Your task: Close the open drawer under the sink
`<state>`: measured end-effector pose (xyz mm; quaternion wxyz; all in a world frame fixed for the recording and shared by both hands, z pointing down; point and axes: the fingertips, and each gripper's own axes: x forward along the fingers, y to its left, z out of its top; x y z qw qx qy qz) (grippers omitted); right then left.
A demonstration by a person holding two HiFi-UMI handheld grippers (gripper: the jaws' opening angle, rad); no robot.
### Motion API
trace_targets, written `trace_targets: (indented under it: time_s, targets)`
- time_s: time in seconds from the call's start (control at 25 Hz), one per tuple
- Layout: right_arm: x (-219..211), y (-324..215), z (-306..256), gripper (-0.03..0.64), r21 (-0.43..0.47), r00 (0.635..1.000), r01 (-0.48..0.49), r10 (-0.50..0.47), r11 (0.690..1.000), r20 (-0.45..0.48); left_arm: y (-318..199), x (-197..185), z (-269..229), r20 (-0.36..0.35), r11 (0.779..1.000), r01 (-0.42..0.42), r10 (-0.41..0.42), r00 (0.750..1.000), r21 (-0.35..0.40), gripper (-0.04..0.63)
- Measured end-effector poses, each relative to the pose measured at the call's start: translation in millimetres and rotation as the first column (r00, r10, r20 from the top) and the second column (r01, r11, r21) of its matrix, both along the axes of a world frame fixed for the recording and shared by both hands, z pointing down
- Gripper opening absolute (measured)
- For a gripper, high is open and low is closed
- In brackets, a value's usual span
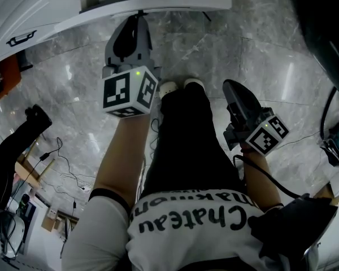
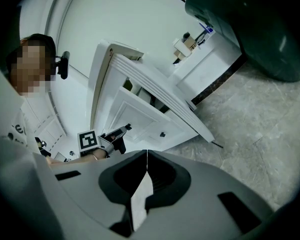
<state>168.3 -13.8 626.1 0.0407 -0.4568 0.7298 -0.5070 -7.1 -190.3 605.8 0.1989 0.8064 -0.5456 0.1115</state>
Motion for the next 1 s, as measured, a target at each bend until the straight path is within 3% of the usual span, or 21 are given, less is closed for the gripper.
trace_targets:
  time_s: [0.68, 1.0]
  targets:
    - [8.2, -6.9, 8.8, 0.012, 0.000, 1.000, -0.023, 0.023, 1.000, 0.010, -11.2, 1.8, -0.9, -0.027, 1.000, 0.011, -0.011, 1.000, 0.007, 0.044]
    - [14.4, -12.3, 9.0, 0.012, 0.011, 0.999, -0.044, 0.044, 0.999, 0.001, -46.9, 7.9, -5.6, -0.050, 1.000, 0.008, -0.008, 0.999, 0.000, 0.046]
